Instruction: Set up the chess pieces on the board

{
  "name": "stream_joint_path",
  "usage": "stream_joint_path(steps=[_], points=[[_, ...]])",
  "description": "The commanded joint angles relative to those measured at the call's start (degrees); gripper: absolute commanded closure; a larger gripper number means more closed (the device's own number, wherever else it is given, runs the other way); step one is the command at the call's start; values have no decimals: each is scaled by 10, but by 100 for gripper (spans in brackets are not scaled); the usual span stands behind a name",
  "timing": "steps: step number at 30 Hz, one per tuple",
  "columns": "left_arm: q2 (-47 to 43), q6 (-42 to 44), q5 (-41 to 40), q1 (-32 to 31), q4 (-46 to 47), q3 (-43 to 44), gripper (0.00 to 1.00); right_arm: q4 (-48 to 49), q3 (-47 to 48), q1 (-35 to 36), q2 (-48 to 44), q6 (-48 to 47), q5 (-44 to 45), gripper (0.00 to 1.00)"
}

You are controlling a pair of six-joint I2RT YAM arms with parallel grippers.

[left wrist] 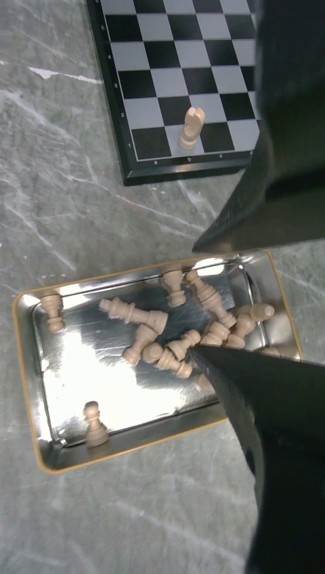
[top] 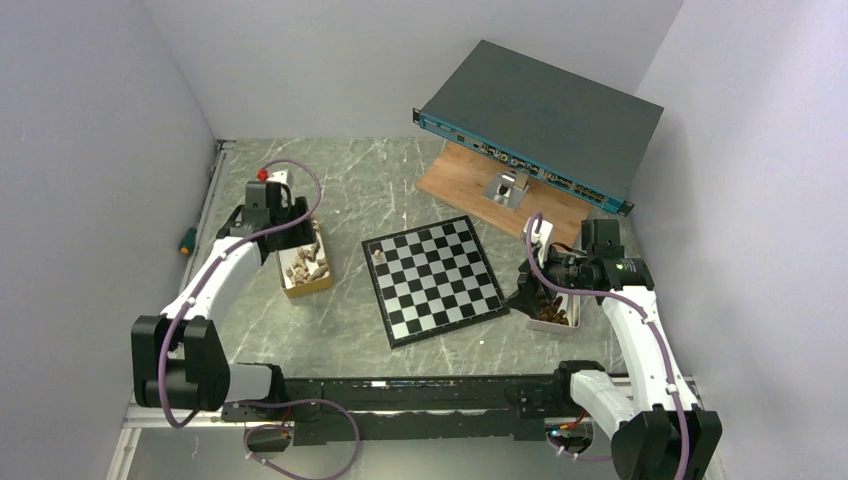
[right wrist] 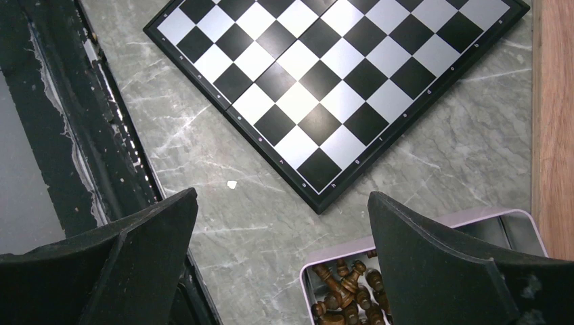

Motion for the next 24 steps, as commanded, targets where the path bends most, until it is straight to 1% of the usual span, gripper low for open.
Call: stream_joint_path(steps=[1, 2, 3, 8, 12, 24], points=[[31, 17, -17, 2, -38, 57, 56, 16, 6, 3, 1, -3, 3, 0], [38, 16, -36, 2, -40, 60, 60, 15, 6, 3, 1, -3, 3, 0], [45, 16, -45, 2, -40, 63, 60, 15, 6, 3, 1, -3, 2, 0], [88, 15, -60, 3, -40, 81, 61, 15, 6, 3, 0, -3, 2, 0], [114, 15, -66, 5, -31, 80, 61, 15, 5, 3, -1, -3, 3, 0], [179, 12, -79, 8, -21, 86, 67, 16, 5, 3, 0, -3, 5, 0]])
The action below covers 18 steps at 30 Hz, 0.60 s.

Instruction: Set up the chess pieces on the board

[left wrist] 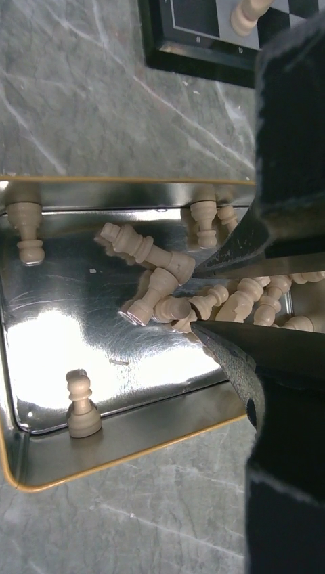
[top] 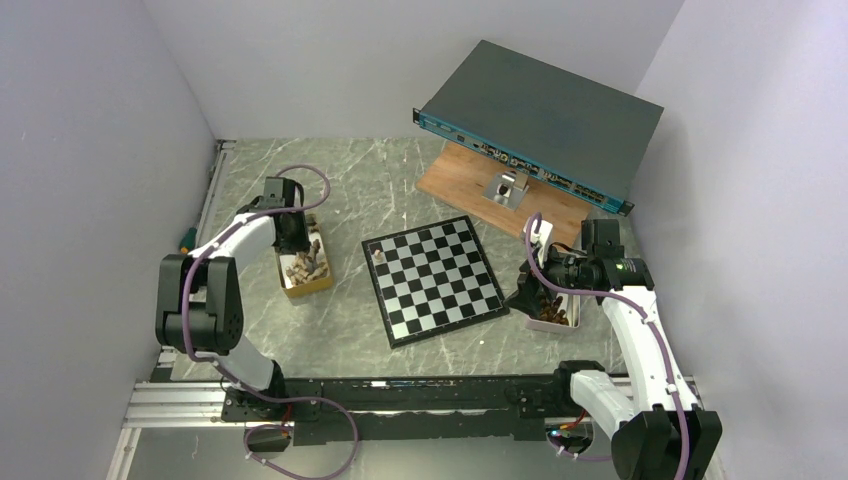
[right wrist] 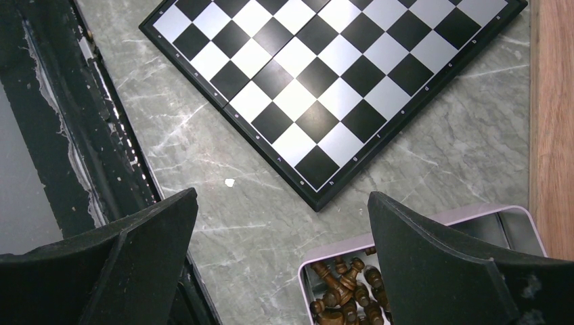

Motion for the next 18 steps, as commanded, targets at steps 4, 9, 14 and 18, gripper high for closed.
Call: stream_joint_path(steps=[4, 9, 14, 18], points=[[24, 0, -14, 5, 12, 26, 68, 16, 5, 3, 0, -4, -3, 0], [35, 1, -21, 5, 10, 30, 71, 15, 5, 2, -1, -4, -3, 0], [42, 3, -24, 5, 8, 33, 73, 15, 5, 17, -2, -5, -3, 0], [46, 3, -25, 6, 7, 36, 75, 14, 5, 18, -2, -5, -3, 0]])
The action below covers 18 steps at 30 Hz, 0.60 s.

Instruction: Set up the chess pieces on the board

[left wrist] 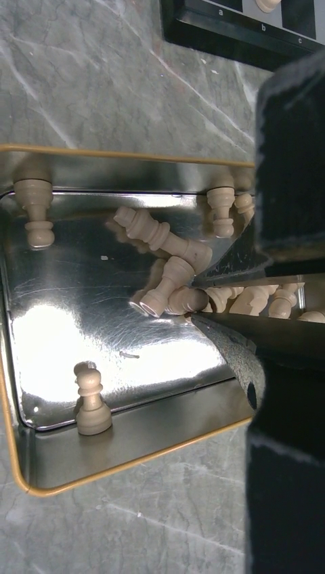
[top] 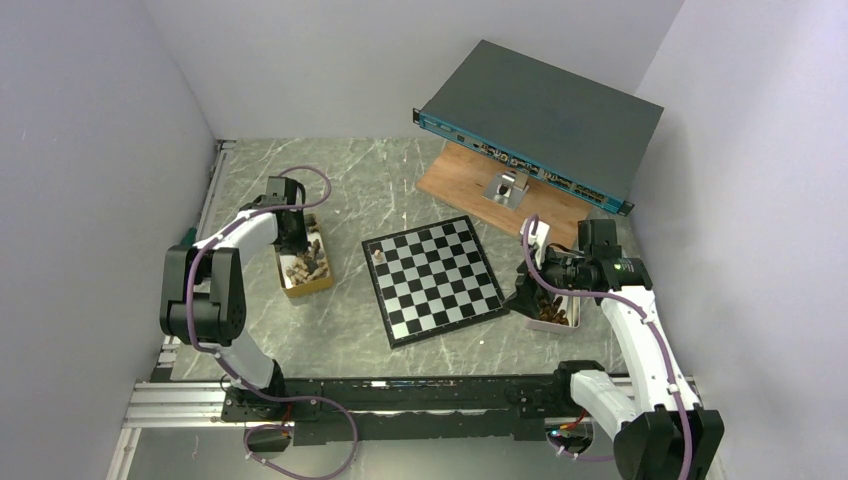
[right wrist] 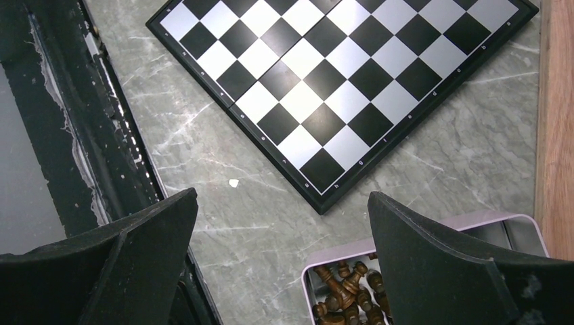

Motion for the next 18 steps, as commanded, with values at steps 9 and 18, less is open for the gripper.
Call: stream_joint_path(steps=[9, 18], points=[[12, 6, -9, 5, 6, 28, 87, 14, 5, 3, -2, -6, -5, 0], [-41, 10, -10, 4, 5, 18, 100, 13, 5, 4, -1, -6, -4, 0]])
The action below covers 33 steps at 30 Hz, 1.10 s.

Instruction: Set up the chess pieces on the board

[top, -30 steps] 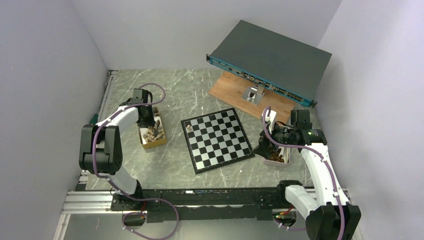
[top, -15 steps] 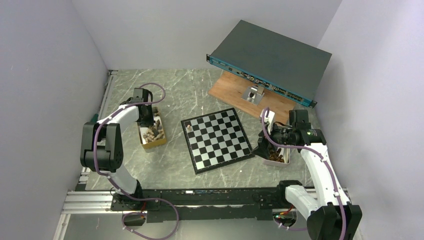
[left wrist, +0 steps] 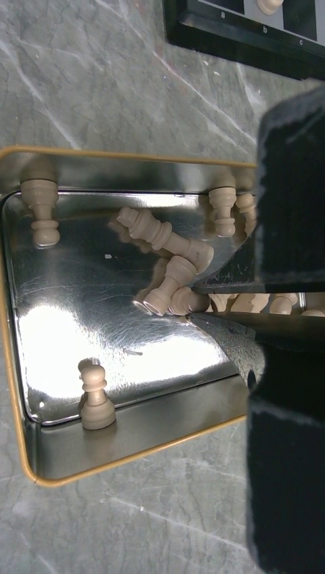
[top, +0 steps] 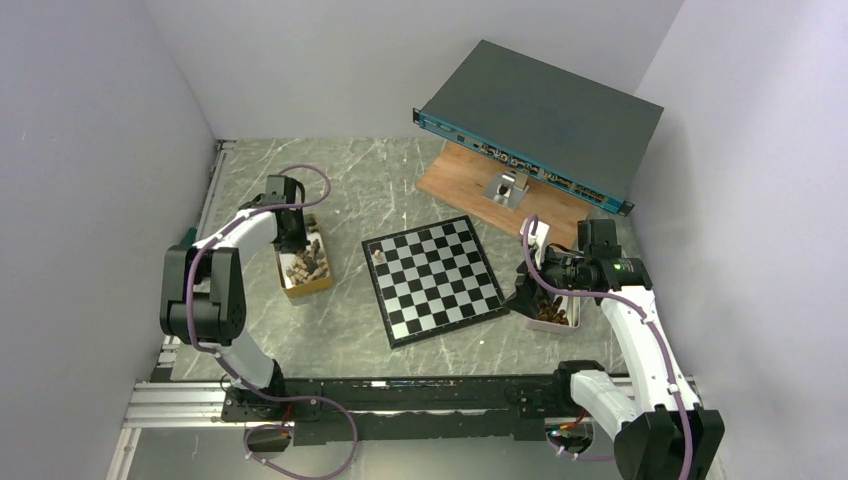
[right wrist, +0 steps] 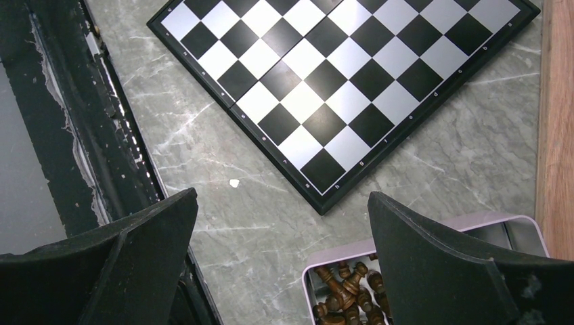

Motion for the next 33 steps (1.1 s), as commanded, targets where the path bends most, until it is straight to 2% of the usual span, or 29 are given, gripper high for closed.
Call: stream_joint_path(steps=[1, 11, 24, 33], points=[[-58, 8, -6, 2, 7, 7, 100, 14, 5, 3, -2, -6, -4, 0], [-145, 3, 28, 1, 6, -24, 100, 14, 5, 4, 0, -6, -4, 0], [-255, 7, 164, -15, -2, -62, 100, 17, 5, 7, 4, -4, -3, 0], [-258, 8, 176, -58, -13, -43, 100, 20, 3, 8, 3, -1, 0, 0]])
